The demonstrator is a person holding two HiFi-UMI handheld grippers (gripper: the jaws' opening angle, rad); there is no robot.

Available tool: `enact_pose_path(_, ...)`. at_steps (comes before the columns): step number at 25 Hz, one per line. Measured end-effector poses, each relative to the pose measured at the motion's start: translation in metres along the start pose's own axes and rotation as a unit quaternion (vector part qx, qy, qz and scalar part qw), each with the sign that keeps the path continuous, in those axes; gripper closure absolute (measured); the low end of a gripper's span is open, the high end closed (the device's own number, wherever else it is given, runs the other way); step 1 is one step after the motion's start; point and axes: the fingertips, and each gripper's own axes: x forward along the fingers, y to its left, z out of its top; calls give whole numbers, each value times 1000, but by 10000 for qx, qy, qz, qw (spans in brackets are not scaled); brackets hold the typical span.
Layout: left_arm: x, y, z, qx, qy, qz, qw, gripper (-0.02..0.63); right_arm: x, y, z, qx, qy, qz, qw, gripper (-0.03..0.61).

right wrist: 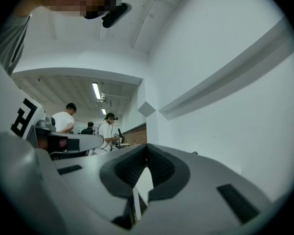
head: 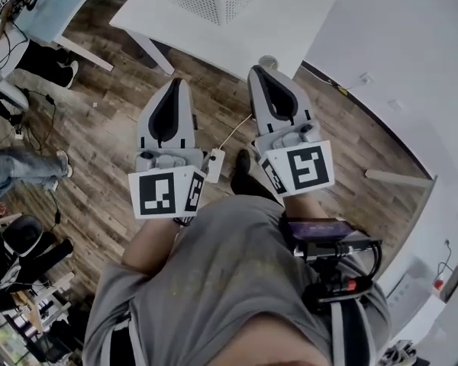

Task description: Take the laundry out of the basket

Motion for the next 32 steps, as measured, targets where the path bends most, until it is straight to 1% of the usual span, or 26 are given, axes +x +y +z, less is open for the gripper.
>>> enact_pose_path(4,50,0,6,75,-82,-30,9999,606,33,-33,1,28,-66,22,10000,571)
enact_pose_path(8,82,-2,18,191,-199,-19,9996,606,58,-57,8,77,-187,93,9998,571)
enact_pose_path(11,95,2,24,247,-249,90,9993,606,72,-67,13,108,-260,180,9994,571)
enact_pose_path(14,104,6,25,304,-214,184,9991,606,82,-72,11,173,-264,253,9992,571)
enact_pose_path(18,110,10,22,361,-143,211,9990,606,91,-75,8,250,-277,271,9989,571)
enact_pose_path(22,120,18,18,308,-162,204,9992,606,100,-79,3,221,-241,233,9992,571)
enact_pose_path(27,139,22,9,222,-203,34,9995,606,109,-92,-6,149,-185,55,9997,571)
enact_pose_path(32,164,35,2,103,-246,-322,9991,606,134,-100,-7,80,-198,-208,9996,571)
